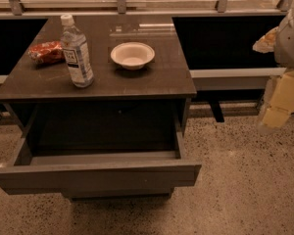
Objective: Place blue plastic bottle into top drawer
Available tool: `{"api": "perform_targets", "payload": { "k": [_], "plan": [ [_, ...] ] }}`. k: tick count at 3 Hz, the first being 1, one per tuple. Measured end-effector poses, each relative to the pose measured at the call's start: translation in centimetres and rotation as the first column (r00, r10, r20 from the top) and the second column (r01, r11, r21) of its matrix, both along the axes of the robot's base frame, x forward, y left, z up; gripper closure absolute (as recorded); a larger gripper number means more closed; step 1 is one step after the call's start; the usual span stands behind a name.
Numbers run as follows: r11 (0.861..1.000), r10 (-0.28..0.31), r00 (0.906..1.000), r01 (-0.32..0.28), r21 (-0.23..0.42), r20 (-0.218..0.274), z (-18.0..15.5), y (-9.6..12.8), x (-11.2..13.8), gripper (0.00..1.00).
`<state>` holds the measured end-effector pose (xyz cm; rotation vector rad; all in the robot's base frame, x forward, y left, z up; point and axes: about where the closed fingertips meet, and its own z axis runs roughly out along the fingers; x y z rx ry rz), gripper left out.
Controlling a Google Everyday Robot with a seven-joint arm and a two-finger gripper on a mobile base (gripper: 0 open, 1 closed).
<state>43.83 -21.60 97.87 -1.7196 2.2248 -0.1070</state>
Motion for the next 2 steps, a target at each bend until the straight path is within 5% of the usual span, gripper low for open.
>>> {"api": "perform_targets", "payload": {
  "k": [1, 2],
  "plan": [
    [1.000, 0.000, 1.0000, 0.000, 0.000, 0.000, 0.0, 0.0, 0.0, 0.00],
    [0.999, 0.032, 0.9983, -0.033, 0.016, 0.050, 0.4, 0.8, 2.4, 0.00]
  ]
}}
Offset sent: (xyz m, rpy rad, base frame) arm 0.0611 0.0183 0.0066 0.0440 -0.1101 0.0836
